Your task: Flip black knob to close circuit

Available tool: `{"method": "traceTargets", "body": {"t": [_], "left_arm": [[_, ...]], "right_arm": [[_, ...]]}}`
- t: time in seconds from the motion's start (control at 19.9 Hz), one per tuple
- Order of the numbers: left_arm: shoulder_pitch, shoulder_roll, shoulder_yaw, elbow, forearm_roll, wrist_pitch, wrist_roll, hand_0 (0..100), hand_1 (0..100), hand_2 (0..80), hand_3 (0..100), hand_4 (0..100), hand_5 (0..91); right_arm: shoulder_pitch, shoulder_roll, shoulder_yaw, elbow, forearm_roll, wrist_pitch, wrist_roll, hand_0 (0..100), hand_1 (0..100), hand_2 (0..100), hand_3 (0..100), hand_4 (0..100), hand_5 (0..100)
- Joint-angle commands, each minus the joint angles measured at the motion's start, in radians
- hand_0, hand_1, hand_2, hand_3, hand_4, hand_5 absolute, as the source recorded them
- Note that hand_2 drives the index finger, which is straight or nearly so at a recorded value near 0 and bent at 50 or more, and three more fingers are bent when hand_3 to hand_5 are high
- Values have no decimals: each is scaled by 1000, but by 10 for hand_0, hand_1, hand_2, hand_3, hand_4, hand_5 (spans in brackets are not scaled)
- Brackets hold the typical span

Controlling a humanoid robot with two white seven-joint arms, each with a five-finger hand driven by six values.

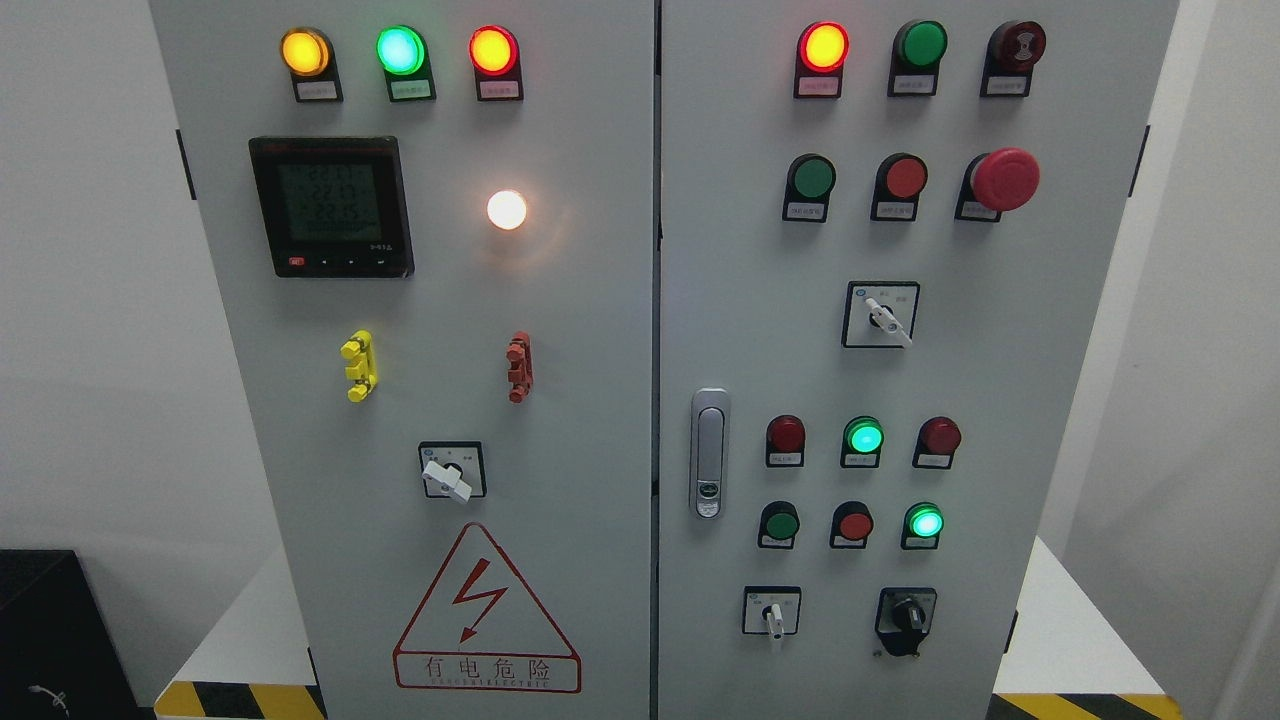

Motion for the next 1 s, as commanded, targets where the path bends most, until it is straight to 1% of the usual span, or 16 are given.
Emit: {"method": "traceTargets", "body": {"t": [0.0, 0.1, 0.2, 0.3, 0.35, 0.45, 0.55, 0.75, 0.85, 0.95], "left_arm": [[0, 0, -20, 21, -20, -1, 0, 120, 556, 0, 0, 0, 0], [0, 0, -20, 21, -20, 1, 0, 120, 556, 0, 0, 0, 0], [0, 0, -20, 21, -21, -1, 1, 120, 556, 0, 0, 0, 0], [0, 0, -20, 21, -21, 1, 1, 120, 556, 0, 0, 0, 0], [0, 0, -20, 21, -20, -1, 0, 120, 556, 0, 0, 0, 0], [0, 0, -20, 21, -21, 1, 0, 120, 556, 0, 0, 0, 0], [0, 0, -20, 21, -20, 1, 1, 120, 556, 0, 0, 0, 0], [0, 0, -20, 21, -21, -1, 1, 120, 556, 0, 0, 0, 0], [0, 0, -20, 21, -20, 1, 0, 120, 556, 0, 0, 0, 0], [0, 0, -20, 21, -20, -1, 0, 120, 556, 0, 0, 0, 0]], "right_arm": [[-24, 36, -87, -252, 97, 27, 10, 0, 18, 814, 936, 741, 770], [-47, 36, -98, -259, 124, 35, 12, 0, 13, 812, 942, 741, 772], [-71, 39, -127, -266, 159, 46, 12, 0, 15, 812, 943, 742, 773], [-108, 50, -144, -276, 198, 49, 12, 0, 19, 813, 943, 745, 773], [-125, 50, -152, -285, 213, 55, 12, 0, 21, 811, 943, 746, 773], [-145, 47, -149, -316, 229, 84, 18, 0, 21, 811, 943, 746, 773], [-160, 45, -147, -335, 236, 107, 36, 0, 21, 808, 943, 746, 777], [-171, 39, -145, -367, 262, 167, 36, 0, 33, 808, 942, 746, 781], [-185, 37, -145, -368, 268, 181, 39, 0, 33, 809, 941, 746, 786], [-189, 36, -144, -376, 272, 190, 53, 0, 26, 808, 941, 749, 788]]}}
